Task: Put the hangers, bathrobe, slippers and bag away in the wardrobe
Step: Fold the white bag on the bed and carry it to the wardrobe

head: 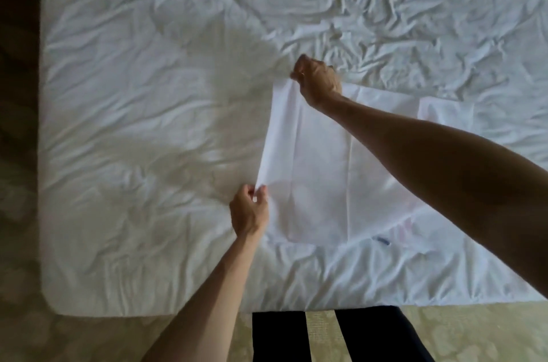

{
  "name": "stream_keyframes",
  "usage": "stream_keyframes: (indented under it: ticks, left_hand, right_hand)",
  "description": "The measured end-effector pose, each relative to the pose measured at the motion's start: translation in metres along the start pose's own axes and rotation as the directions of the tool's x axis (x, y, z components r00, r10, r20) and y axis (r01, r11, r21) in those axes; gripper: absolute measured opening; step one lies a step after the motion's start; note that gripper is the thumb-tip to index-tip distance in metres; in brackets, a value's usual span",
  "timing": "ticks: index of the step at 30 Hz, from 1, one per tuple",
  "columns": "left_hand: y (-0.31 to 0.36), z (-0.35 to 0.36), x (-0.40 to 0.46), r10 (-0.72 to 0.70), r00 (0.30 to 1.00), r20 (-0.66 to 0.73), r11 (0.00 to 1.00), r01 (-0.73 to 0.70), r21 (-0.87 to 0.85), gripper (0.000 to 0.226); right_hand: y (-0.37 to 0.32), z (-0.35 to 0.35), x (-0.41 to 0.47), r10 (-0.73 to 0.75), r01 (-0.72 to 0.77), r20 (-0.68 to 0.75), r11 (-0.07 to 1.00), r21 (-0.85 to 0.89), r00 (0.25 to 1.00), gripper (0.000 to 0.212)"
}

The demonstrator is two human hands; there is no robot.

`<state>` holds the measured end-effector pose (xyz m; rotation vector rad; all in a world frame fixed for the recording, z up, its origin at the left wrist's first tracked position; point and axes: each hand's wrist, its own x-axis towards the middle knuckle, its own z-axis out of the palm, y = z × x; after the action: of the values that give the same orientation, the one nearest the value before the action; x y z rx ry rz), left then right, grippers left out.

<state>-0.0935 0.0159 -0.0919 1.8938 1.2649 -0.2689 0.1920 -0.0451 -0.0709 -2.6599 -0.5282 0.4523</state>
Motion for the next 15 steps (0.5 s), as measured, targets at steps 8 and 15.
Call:
stream_keyframes:
  ticks: [8,15]
  left_hand:
    - [0.006,-0.101,0.126,0.047,0.987,-0.152,0.998,-0.04,0.049,0.028]
    - [-0.021,-0.135,0.152,0.041,0.988,-0.147,0.999,-0.036,0.035,0.025]
  right_hand:
    - [-0.123,0.044,0.089,-0.144,0.153,-0.069,0.976,0.153,0.987,0.028]
    - [-0.151,0.068,0.103,-0.217,0.228,-0.083,0.96,0.163,0.973,0.027]
